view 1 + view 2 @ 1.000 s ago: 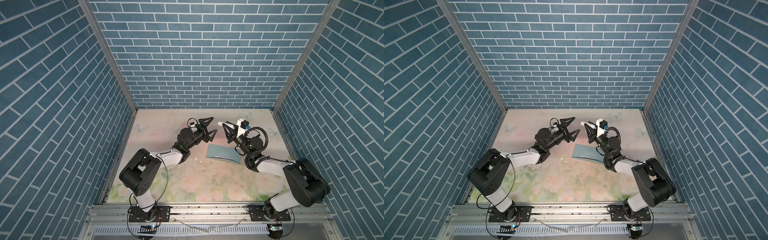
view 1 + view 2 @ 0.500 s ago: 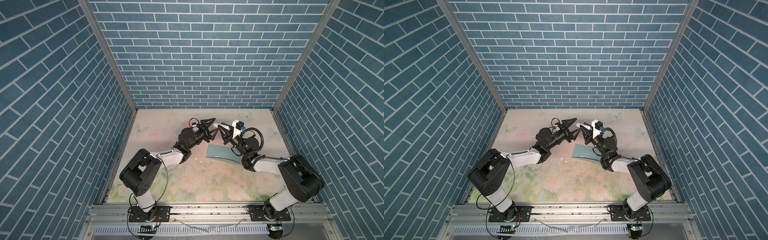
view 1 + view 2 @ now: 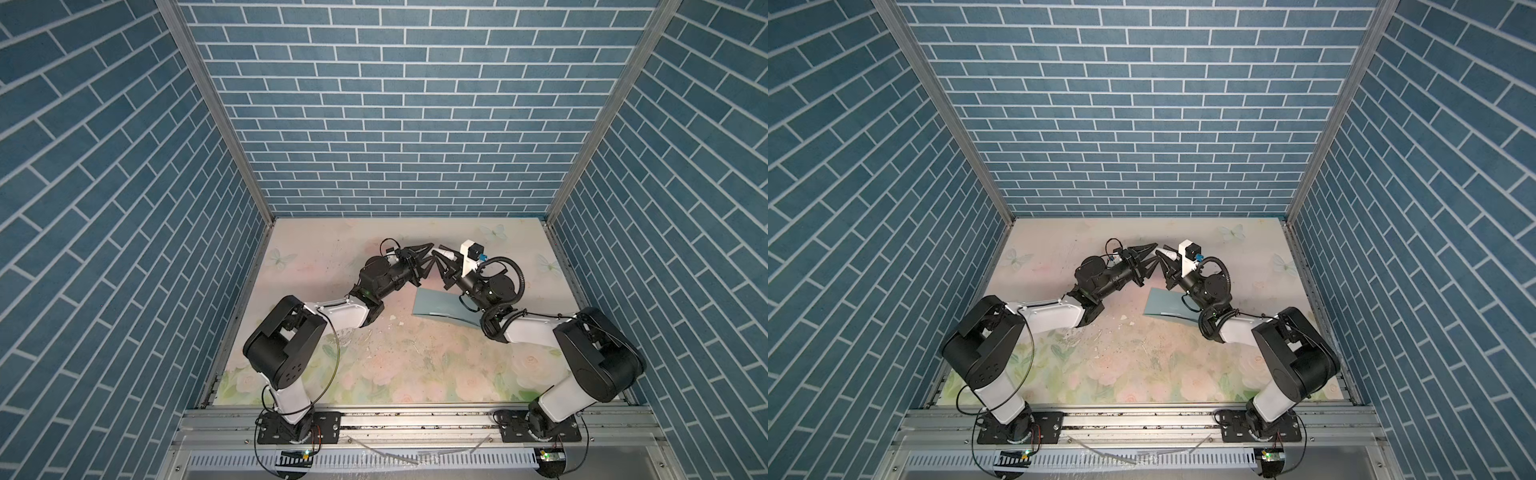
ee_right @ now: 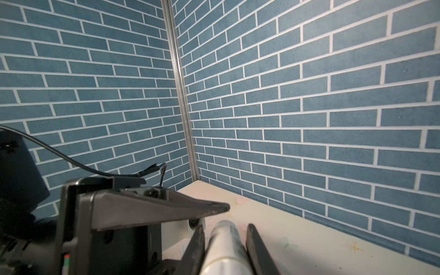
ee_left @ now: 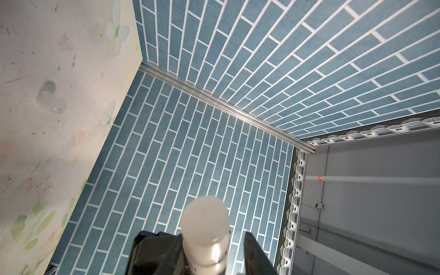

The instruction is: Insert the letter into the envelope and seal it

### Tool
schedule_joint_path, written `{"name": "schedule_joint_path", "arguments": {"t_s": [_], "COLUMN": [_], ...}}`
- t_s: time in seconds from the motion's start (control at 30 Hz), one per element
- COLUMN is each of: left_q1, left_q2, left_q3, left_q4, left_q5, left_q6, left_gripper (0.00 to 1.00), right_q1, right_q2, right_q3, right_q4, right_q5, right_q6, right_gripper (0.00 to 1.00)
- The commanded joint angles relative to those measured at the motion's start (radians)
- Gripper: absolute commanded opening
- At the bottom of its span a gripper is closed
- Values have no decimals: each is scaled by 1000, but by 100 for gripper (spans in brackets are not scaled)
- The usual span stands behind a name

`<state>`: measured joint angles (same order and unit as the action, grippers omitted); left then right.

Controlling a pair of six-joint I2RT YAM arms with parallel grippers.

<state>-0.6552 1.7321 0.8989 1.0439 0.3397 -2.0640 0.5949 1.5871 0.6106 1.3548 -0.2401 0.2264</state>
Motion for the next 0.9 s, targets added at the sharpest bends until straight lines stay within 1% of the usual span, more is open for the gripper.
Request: {"name": "schedule_joint_path", "arguments": {"t_s": [0.0,0.03,0.17,0.3,0.37,0.43,0.47,0.53,0.6,0.67,0.7,0.77,0.87], "left_q1": [-4,-4,-4,-7,-8,-7,-7,-7,-7,-4,1,9,34], "left_q2": [9,10,15,23,24,25,26,25,22,15,11,3,-8], "left_q3": [38,38,40,46,49,49,51,53,55,56,58,60,56], "left_q4": [24,23,24,30,31,30,28,22,11,-17,-33,-70,-132], "left_q5": [5,5,4,6,9,11,13,17,19,22,26,35,54], "left_q6": [1,1,2,-2,-2,0,3,18,50,94,121,179,290], "left_gripper": [34,32,20,9,1,0,0,0,0,0,0,0,0], "right_q1": [12,12,13,15,16,16,16,16,17,17,18,18,19], "right_q2": [15,15,16,18,18,18,17,10,-4,-29,-49,-95,-186], "right_q3": [32,30,28,27,28,28,28,27,20,10,4,-7,-28], "right_q4": [39,38,40,42,42,42,43,42,40,28,9,-46,-183], "right_q5": [-16,-16,-22,-28,-30,-31,-32,-26,-8,4,11,13,18], "right_q6": [-44,-46,-53,-55,-57,-57,-58,-55,-50,-50,-50,-50,-50], "right_gripper": [0,0,0,0,0,0,3,22,44,61,67,74,79]}}
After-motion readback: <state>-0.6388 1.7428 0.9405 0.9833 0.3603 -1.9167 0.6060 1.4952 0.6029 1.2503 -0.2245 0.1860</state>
